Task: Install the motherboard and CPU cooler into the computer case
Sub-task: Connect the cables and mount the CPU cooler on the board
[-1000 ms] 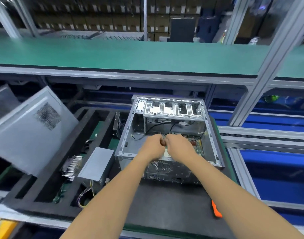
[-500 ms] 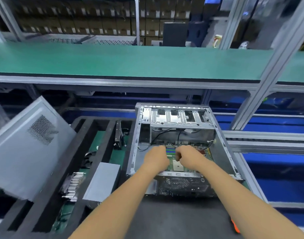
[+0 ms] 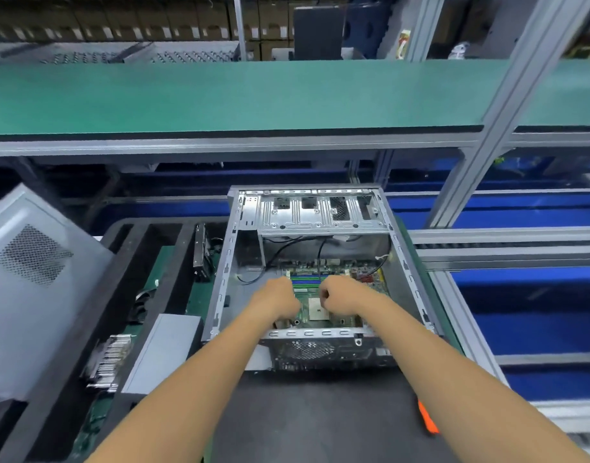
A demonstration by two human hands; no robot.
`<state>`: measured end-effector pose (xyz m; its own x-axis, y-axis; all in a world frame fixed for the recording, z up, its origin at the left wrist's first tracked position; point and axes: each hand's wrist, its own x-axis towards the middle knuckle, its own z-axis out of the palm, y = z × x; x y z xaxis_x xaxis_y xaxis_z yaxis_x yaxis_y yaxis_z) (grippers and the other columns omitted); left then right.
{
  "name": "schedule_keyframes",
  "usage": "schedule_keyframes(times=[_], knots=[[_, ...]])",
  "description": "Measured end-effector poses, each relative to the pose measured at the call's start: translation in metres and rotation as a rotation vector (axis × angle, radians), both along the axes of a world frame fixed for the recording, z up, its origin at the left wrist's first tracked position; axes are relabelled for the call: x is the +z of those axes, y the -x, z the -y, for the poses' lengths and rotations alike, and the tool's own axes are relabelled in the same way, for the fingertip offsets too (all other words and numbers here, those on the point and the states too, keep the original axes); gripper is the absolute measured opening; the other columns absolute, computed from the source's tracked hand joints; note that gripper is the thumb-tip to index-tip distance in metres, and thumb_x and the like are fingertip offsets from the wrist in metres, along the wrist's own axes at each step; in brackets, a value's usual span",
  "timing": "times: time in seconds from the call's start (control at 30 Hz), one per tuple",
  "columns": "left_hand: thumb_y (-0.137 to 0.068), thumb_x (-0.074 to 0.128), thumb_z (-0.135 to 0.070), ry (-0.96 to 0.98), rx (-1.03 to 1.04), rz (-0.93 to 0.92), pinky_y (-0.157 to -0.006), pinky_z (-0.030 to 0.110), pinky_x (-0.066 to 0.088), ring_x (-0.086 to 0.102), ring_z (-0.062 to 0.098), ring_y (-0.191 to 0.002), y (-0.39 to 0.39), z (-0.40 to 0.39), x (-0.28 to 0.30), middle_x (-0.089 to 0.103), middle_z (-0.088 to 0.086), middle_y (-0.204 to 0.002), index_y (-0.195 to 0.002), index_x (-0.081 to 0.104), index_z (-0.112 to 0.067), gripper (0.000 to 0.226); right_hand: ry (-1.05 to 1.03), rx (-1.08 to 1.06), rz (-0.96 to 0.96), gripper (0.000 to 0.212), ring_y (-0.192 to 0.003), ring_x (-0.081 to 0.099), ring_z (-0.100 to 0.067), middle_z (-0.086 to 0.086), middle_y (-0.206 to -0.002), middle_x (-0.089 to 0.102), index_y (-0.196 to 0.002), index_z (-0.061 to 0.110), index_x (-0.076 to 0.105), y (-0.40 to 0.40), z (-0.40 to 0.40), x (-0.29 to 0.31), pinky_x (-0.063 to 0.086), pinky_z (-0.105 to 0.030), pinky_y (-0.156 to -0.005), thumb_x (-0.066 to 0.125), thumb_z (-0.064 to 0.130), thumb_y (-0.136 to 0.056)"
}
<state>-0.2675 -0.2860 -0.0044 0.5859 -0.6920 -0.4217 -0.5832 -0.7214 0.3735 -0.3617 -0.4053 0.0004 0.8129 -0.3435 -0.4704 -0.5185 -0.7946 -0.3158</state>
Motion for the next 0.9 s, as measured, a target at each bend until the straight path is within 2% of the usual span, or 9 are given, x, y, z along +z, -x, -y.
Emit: schedule_keyframes(times=[0.13, 0.27, 0.33, 0.43, 0.53, 0.63, 0.73, 0.8, 0.9], knots=[[-0.082, 0.047, -0.009, 0.088, -0.056, 0.103, -0.062, 0.035, 0.049, 0.058, 0.024, -0.070, -0.003, 0.017, 0.002, 0.063, 0.011, -0.083, -0.083, 0.062, -0.003, 0.016, 0.150, -0.004, -0.017, 0.017, -0.092, 0.060, -0.028, -0.012, -0.107, 0.064, -0.103, 0.006, 0.060, -0.005, 0.025, 0.006, 0.054, -0.042, -0.082, 0.052, 0.010, -0.089], [-0.083, 0.046, -0.010, 0.139, -0.100, 0.120, -0.068, 0.040, 0.055, 0.062, 0.027, -0.075, -0.011, 0.034, 0.002, 0.064, 0.010, -0.083, -0.082, 0.061, -0.005, 0.015, 0.401, 0.053, -0.148, 0.045, -0.125, 0.042, -0.034, -0.016, -0.134, 0.047, -0.132, 0.007, 0.047, -0.006, 0.051, -0.009, 0.041, -0.048, -0.101, 0.056, 0.016, -0.089], [-0.084, 0.046, -0.009, 0.149, -0.086, 0.114, -0.064, 0.037, 0.052, 0.061, 0.027, -0.071, -0.017, 0.041, -0.002, 0.065, 0.011, -0.081, -0.083, 0.061, -0.006, 0.016, 0.439, 0.072, -0.240, 0.045, -0.131, 0.034, -0.035, -0.016, -0.139, 0.044, -0.133, 0.007, 0.046, -0.007, 0.060, -0.016, 0.030, -0.052, -0.109, 0.054, 0.018, -0.090], [-0.087, 0.046, -0.011, 0.188, -0.046, 0.085, -0.066, 0.037, 0.053, 0.061, 0.026, -0.072, -0.024, 0.049, -0.009, 0.064, 0.008, -0.082, -0.085, 0.060, -0.011, 0.014, 0.418, 0.061, -0.190, 0.019, -0.119, 0.045, -0.032, -0.009, -0.111, 0.058, -0.105, 0.014, 0.057, -0.012, 0.064, -0.021, 0.022, -0.058, -0.109, 0.057, 0.023, -0.088], [-0.084, 0.049, -0.010, 0.243, -0.045, 0.046, -0.077, 0.041, 0.052, 0.058, 0.024, -0.085, -0.026, 0.056, -0.018, 0.060, 0.005, -0.098, -0.095, 0.057, -0.015, 0.014, 0.407, 0.086, -0.054, 0.011, -0.091, 0.057, -0.028, 0.002, -0.073, 0.047, -0.082, 0.017, 0.049, -0.014, 0.059, -0.020, 0.030, -0.051, -0.101, 0.057, 0.024, -0.086], [-0.082, 0.051, -0.005, 0.246, -0.083, 0.035, -0.085, 0.042, 0.046, 0.052, 0.026, -0.099, -0.029, 0.066, -0.024, 0.046, 0.006, -0.116, -0.117, 0.048, -0.014, 0.036, 0.278, 0.131, 0.061, 0.018, -0.078, 0.054, -0.028, -0.005, -0.081, 0.055, -0.085, 0.013, 0.050, -0.017, 0.055, -0.026, 0.042, -0.036, -0.074, 0.052, 0.030, -0.091], [-0.083, 0.046, 0.001, 0.250, -0.051, -0.020, -0.067, 0.034, 0.040, 0.050, 0.029, -0.090, -0.034, 0.077, -0.026, 0.047, 0.011, -0.110, -0.126, 0.041, -0.012, 0.045, 0.185, 0.122, 0.080, 0.025, -0.068, 0.047, -0.024, -0.005, -0.078, 0.050, -0.079, 0.012, 0.046, -0.019, 0.057, -0.026, 0.038, -0.030, -0.062, 0.049, 0.033, -0.093], [-0.082, 0.043, 0.006, 0.298, -0.063, -0.115, -0.062, 0.030, 0.039, 0.052, 0.025, -0.085, -0.037, 0.078, -0.030, 0.055, 0.006, -0.101, -0.119, 0.051, -0.015, 0.042, 0.140, 0.077, 0.109, 0.025, -0.064, 0.045, -0.022, -0.002, -0.073, 0.046, -0.077, 0.015, 0.043, -0.021, 0.059, -0.026, 0.037, -0.031, -0.060, 0.048, 0.034, -0.092], [-0.083, 0.049, 0.005, 0.332, -0.113, -0.163, -0.066, 0.030, 0.045, 0.059, 0.022, -0.080, -0.043, 0.071, -0.035, 0.066, -0.002, -0.087, -0.085, 0.063, -0.021, 0.030, 0.128, 0.031, 0.145, 0.020, -0.068, 0.048, -0.024, -0.004, -0.081, 0.052, -0.086, 0.017, 0.046, -0.024, 0.058, -0.027, 0.037, -0.032, -0.063, 0.048, 0.035, -0.091]])
